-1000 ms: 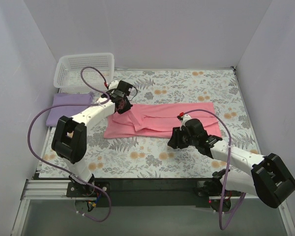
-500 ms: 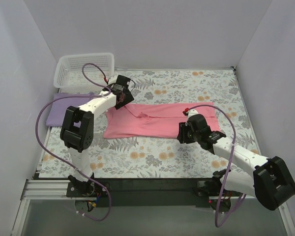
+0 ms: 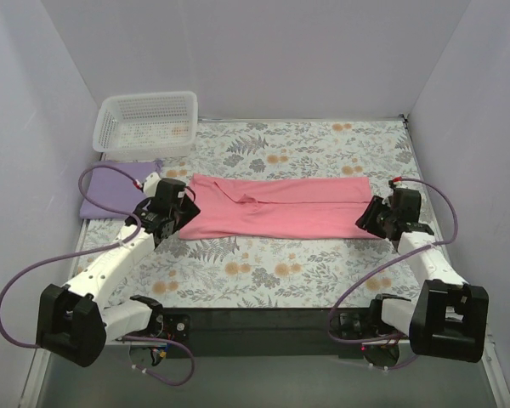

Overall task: Fold and stack the t-shirts
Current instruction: Fold the tshirt

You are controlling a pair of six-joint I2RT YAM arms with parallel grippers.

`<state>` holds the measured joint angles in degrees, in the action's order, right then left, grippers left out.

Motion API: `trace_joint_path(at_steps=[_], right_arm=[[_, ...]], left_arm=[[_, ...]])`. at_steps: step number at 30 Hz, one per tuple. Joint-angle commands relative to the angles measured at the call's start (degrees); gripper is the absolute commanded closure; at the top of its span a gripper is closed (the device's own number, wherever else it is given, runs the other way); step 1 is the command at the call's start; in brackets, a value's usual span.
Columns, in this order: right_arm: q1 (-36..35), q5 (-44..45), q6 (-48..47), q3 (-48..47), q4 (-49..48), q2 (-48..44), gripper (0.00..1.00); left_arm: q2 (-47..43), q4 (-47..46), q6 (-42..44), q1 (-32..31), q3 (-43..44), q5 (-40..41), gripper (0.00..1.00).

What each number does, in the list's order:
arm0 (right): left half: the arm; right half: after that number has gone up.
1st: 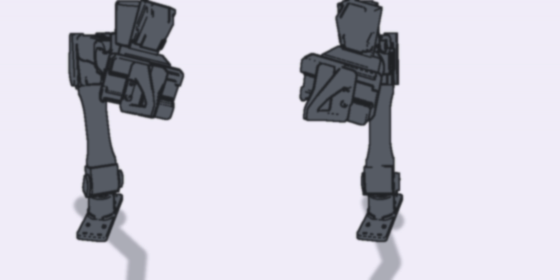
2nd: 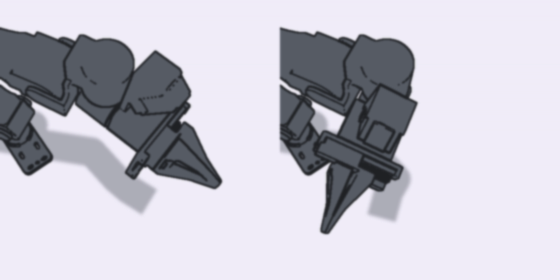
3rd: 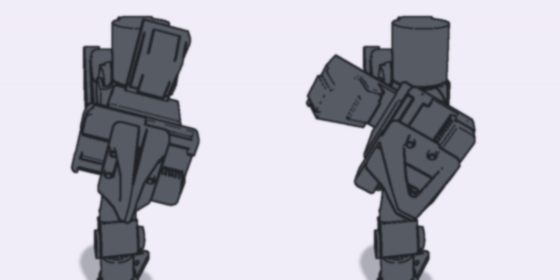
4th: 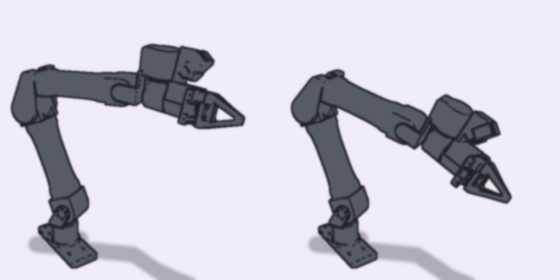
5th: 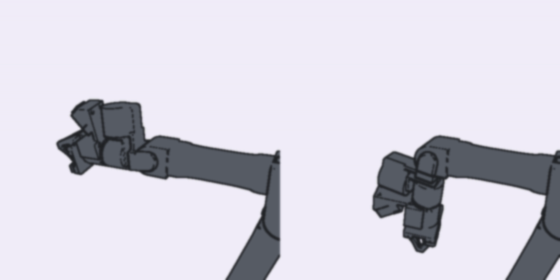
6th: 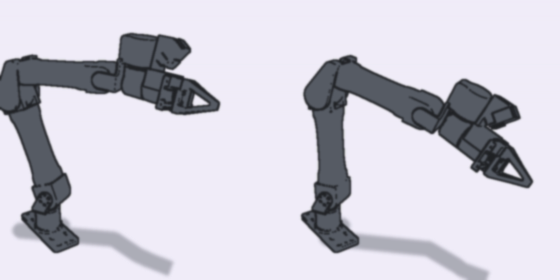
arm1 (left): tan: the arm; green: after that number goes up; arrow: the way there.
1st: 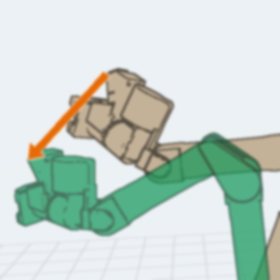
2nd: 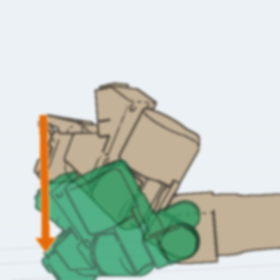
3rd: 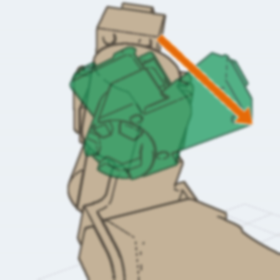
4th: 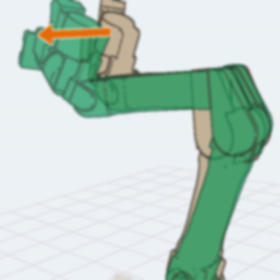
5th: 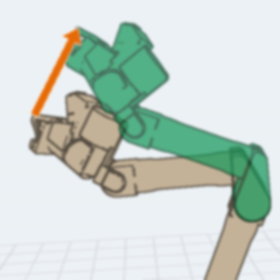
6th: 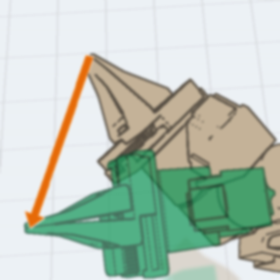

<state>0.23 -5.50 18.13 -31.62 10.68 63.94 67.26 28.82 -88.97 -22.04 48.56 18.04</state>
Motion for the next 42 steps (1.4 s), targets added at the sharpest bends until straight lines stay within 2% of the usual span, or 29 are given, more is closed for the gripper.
trace_joint_path(at_steps=[1, 5, 9, 16, 25, 31, 42], right_arm=[[7.9, -8.6, 2.3, 0.1, -1.6, 2.2, 0.55], [15.2, -11.6, 3.5, 1.6, -3.8, 3.0, 0.55], [18.1, -14.4, 4.9, 2.3, -6.2, 4.2, 0.56], [19.7, -15.1, 6.1, 2.7, -9.7, 7.3, 0.57], [21.9, -17.3, 7.4, 4.7, -14.3, 10.7, 0.57], [22.0, -17.2, 7.3, 4.9, -14.9, 11.1, 0.57], [22.4, -15.8, 6.9, 6.1, -16.8, 13.8, 0.57]], left_arm=[[-3.7, 2.6, -4.1, 2.1, -7.1, 0.7, 0.48], [-5.9, 1.6, -4.8, 5.6, -12.0, -0.5, 0.48], [-5.0, -1.0, -3.8, 9.0, -12.3, -5.1, 0.48], [-0.6, -1.4, -4.5, 11.8, -10.2, -8.8, 0.48], [1.7, -1.4, -4.6, 11.8, -9.2, -7.9, 0.50], [4.4, -1.4, -3.3, 11.8, -8.2, -10.2, 0.51], [10.5, -1.7, -2.3, 11.8, -7.3, -10.4, 0.60]])
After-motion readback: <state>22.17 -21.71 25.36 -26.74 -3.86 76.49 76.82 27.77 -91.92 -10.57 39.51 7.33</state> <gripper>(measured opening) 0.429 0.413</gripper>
